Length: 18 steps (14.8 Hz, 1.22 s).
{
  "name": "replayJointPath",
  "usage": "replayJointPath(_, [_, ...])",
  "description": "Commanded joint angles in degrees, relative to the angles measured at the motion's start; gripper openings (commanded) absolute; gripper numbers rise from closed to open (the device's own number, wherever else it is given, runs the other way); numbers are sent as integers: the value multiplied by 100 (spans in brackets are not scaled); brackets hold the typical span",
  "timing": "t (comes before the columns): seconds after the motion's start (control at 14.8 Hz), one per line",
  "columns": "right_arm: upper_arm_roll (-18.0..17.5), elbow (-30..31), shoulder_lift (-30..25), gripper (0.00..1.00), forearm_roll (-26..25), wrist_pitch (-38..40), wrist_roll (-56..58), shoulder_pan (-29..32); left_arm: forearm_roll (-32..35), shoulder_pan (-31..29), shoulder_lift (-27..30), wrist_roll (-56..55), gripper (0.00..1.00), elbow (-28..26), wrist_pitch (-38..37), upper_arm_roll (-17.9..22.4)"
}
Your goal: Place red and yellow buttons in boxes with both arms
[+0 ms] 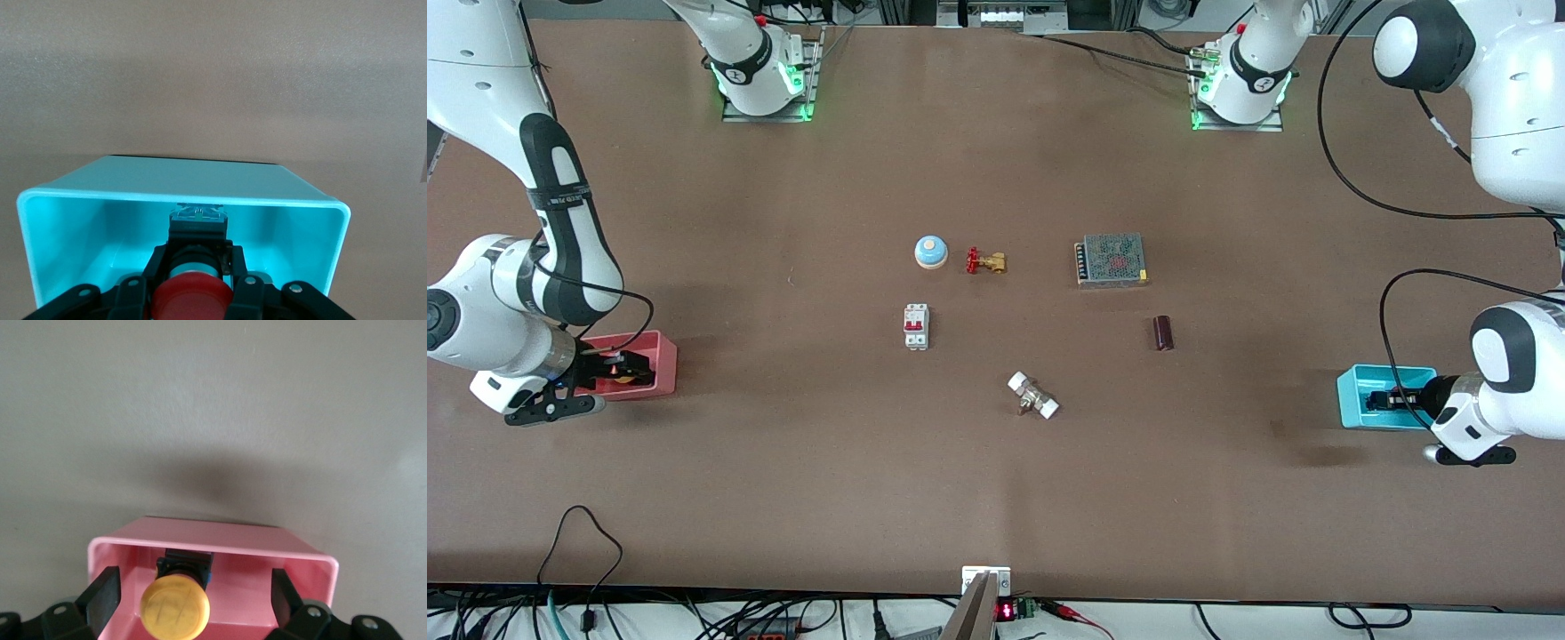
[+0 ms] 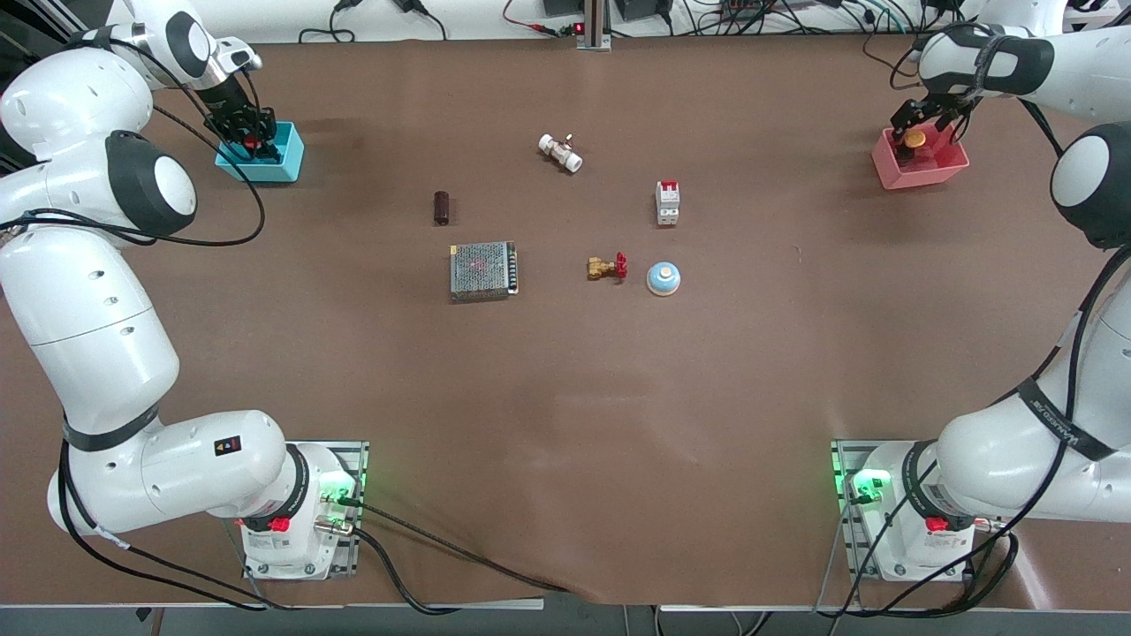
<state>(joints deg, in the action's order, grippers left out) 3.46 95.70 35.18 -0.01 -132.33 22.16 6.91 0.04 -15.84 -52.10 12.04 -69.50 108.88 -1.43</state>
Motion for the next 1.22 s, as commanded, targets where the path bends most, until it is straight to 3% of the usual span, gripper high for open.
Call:
replayJointPath(0.0, [-91,54,-598,100,124,469,114,4,319,55,-107,123,25,209,-51,46])
replayJointPath(0.07, [-135,46,-879,100,124,723,53,-66,373,55,-125,123,34,192,-51,46])
replayJointPath(0.14, [-179,11,-1151,100,116,1004,-35,-171,383,64,-134,141,53,192,-51,46])
replayJointPath(0.2, [-179,2,-1406,100,72,1234,-227,-225,383,55,-125,158,79,183,-51,46])
replayJointPath(0.27, [-179,-16,-1644,100,107,1375,-281,-242,383,55,-99,158,93,166,-51,37])
replayJointPath(0.34, [-214,-33,-1864,100,63,1507,-308,-277,374,46,-81,150,100,157,-60,20])
replayJointPath(0.54, [-188,-594,-2156,100,-7,2550,-343,-594,208,20,32,79,100,148,-121,-77])
replayJointPath(0.75, [-153,-877,-2541,100,-7,3729,-370,-882,-118,2,515,80,100,-45,-349,-103])
replayJointPath(1.15, [-135,-833,-2894,100,-218,4144,-1108,-1280,-39,125,2183,62,100,-940,-403,-174])
